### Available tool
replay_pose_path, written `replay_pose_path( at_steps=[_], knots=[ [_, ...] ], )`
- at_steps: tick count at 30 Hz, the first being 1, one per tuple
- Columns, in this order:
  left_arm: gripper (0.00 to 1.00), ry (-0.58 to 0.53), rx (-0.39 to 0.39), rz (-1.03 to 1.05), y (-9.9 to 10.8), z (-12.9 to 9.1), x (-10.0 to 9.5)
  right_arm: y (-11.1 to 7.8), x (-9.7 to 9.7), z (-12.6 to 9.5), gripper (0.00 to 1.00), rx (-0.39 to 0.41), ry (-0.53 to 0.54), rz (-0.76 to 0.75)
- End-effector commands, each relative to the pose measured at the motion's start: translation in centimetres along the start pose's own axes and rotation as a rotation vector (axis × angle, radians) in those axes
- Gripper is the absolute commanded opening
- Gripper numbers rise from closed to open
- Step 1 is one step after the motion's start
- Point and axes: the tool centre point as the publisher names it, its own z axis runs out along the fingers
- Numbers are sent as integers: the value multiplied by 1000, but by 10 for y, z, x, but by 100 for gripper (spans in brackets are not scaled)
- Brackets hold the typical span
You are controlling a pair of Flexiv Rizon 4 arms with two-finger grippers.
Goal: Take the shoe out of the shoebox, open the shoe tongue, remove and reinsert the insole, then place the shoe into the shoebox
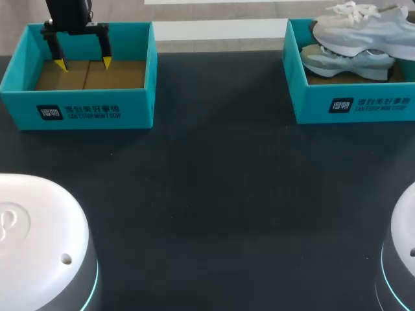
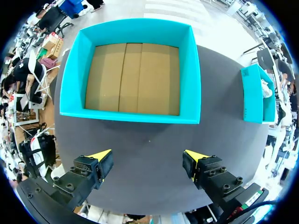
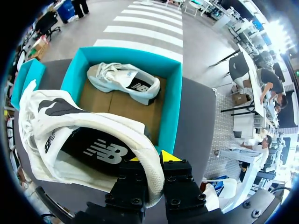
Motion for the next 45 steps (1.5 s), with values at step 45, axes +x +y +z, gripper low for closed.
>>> replay_pose_path(
  at_steps=[45],
  knots=[
    [100, 0, 1, 0, 0, 0, 0, -166, 191, -58, 0, 57, 11, -39]
  ],
)
